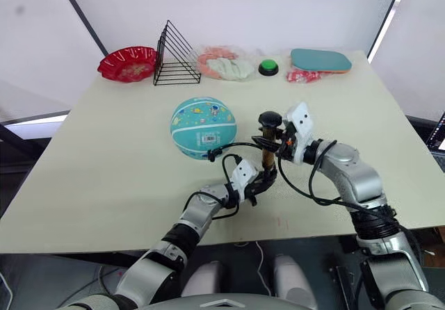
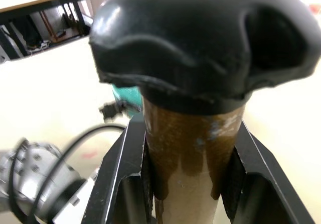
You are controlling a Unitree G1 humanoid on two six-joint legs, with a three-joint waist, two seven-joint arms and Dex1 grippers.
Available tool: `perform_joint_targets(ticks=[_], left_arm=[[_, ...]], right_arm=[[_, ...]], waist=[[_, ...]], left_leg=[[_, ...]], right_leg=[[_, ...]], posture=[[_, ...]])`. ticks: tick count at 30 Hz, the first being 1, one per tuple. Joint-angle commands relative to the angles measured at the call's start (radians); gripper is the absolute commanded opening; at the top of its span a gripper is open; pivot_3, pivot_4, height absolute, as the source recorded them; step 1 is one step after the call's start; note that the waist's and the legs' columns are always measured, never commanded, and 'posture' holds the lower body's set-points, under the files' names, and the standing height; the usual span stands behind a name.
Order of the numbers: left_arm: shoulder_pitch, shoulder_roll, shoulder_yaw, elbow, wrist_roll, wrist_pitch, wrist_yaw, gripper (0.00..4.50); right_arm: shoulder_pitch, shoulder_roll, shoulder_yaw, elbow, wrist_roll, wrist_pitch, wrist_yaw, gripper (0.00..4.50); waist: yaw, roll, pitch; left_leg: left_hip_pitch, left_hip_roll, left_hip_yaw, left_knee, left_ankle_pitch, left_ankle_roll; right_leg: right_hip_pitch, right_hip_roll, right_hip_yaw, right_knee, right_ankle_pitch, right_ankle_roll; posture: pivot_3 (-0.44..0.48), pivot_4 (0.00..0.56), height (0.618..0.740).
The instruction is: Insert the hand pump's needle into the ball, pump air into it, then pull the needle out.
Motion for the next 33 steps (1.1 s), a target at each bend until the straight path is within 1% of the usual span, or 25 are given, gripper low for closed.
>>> perform_joint_targets(ticks=[1,4,6,9,11,14,16,18,22,23,24,26,27,28,30,33], left_arm=[[0.047,0.002,-0.010,0.030,0.002,0.037,-0.010,1.04],[0.048,0.003,-0.010,0.025,0.003,0.039,-0.009,1.04],[0.048,0.002,-0.009,0.026,0.003,0.040,-0.008,1.04],[0.045,0.000,-0.009,0.033,0.004,0.039,-0.008,1.04],[0.044,0.000,-0.009,0.034,0.004,0.039,-0.009,1.04],[0.044,0.000,-0.008,0.033,0.004,0.039,-0.011,1.04],[0.044,-0.001,-0.007,0.033,0.005,0.040,-0.012,1.04],[0.045,-0.001,-0.006,0.032,0.006,0.040,-0.013,1.04],[0.045,-0.001,-0.006,0.032,0.006,0.040,-0.013,1.04],[0.036,-0.004,-0.008,0.043,0.007,0.036,-0.017,1.04],[0.028,-0.006,-0.008,0.053,0.007,0.033,-0.020,1.04],[0.020,-0.008,-0.009,0.064,0.007,0.028,-0.026,1.04],[0.019,-0.008,-0.010,0.066,0.006,0.027,-0.027,1.04],[0.018,-0.007,-0.010,0.068,0.005,0.026,-0.028,1.04],[0.016,-0.006,-0.011,0.069,0.004,0.024,-0.030,1.04],[0.017,-0.005,-0.012,0.070,0.003,0.022,-0.031,1.04]], right_arm=[[0.113,0.002,0.137,0.207,-0.132,-0.009,0.044,1.06],[0.108,0.007,0.118,0.200,-0.137,-0.021,0.057,1.06],[0.088,0.009,0.077,0.159,-0.113,-0.010,0.053,1.06],[0.053,-0.010,0.027,0.069,-0.080,0.023,0.048,1.06],[0.043,-0.020,0.002,0.017,-0.063,0.055,0.045,1.06],[0.033,-0.028,-0.027,-0.044,-0.042,0.101,0.037,1.06],[0.034,-0.027,-0.030,-0.051,-0.043,0.112,0.036,1.06],[0.034,-0.026,-0.032,-0.058,-0.044,0.122,0.034,1.06],[0.035,-0.024,-0.035,-0.062,-0.046,0.130,0.034,1.06],[-0.055,-0.072,-0.139,-0.180,0.072,0.237,0.015,1.06],[-0.123,-0.108,-0.217,-0.269,0.161,0.320,-0.002,1.06],[-0.219,-0.159,-0.319,-0.367,0.289,0.442,-0.035,1.06],[-0.242,-0.171,-0.339,-0.374,0.320,0.474,-0.051,1.06],[-0.272,-0.183,-0.365,-0.378,0.356,0.511,-0.067,1.06],[-0.317,-0.199,-0.404,-0.383,0.407,0.562,-0.095,1.06],[-0.343,-0.208,-0.425,-0.388,0.451,0.603,-0.124,1.06]], waist=[[0.000,0.000,0.000],[0.000,0.000,0.000],[0.000,0.000,0.000],[0.002,0.003,0.003],[0.006,0.005,0.007],[0.013,0.005,0.010],[0.018,0.006,0.012],[0.025,0.006,0.012],[0.026,0.006,0.012],[0.026,0.007,0.013],[0.026,0.012,0.019],[0.030,0.021,0.030],[0.032,0.019,0.031],[0.033,0.017,0.032],[0.033,0.014,0.034],[0.033,0.012,0.036]], left_leg=[[0.001,0.000,0.000,0.000,0.000,0.000],[0.007,0.000,0.001,-0.002,-0.001,0.000],[0.011,0.000,0.000,-0.004,-0.001,0.000],[0.011,0.000,0.000,-0.006,-0.001,0.000],[0.010,0.000,0.000,-0.006,-0.001,0.000],[0.008,-0.001,0.000,-0.007,-0.001,0.000],[0.005,-0.001,0.000,-0.007,-0.001,0.000],[-0.001,-0.002,0.000,-0.006,-0.001,0.000],[-0.003,-0.002,0.000,-0.005,-0.001,0.000],[-0.003,-0.002,0.000,-0.005,-0.001,0.000],[-0.003,-0.002,0.000,-0.004,-0.001,0.000],[-0.014,-0.003,0.000,0.003,-0.001,0.000],[-0.023,-0.005,0.000,0.006,0.000,0.000],[-0.026,-0.005,-0.001,0.007,0.000,0.000],[-0.026,-0.005,-0.002,0.006,0.000,0.000],[-0.027,-0.005,-0.001,0.005,-0.001,0.000]], right_leg=[[0.001,0.000,0.000,0.000,0.000,-0.001],[0.005,0.000,0.001,0.000,-0.001,-0.001],[0.007,0.000,0.001,0.000,-0.002,-0.003],[0.008,0.000,0.000,-0.001,-0.003,-0.004],[0.007,-0.001,0.000,-0.001,-0.002,-0.003],[0.005,-0.001,0.000,-0.002,-0.001,0.000],[0.003,-0.001,0.000,-0.002,-0.001,0.000],[-0.002,-0.002,0.000,-0.002,-0.001,0.001],[-0.003,-0.002,0.000,-0.002,-0.001,0.001],[-0.003,-0.002,0.000,-0.002,-0.001,0.001],[-0.003,-0.002,-0.001,-0.002,-0.001,0.001],[-0.012,-0.004,0.000,0.001,0.002,0.005],[-0.020,-0.004,0.001,0.003,0.003,0.007],[-0.022,-0.004,0.001,0.004,0.004,0.008],[-0.022,-0.004,0.000,0.002,0.003,0.008],[-0.022,-0.005,0.000,0.001,0.003,0.008]], posture=[[0.000,0.150,0.740],[0.000,0.150,0.740],[0.000,0.150,0.740],[0.000,0.150,0.740],[0.000,0.150,0.740],[0.000,0.150,0.740],[0.000,0.150,0.740],[0.000,0.150,0.740],[0.000,0.150,0.740],[0.000,0.150,0.740],[0.000,0.150,0.740],[0.000,0.150,0.740],[0.000,0.150,0.740],[0.000,0.150,0.740],[0.000,0.150,0.740],[0.000,0.150,0.740]])
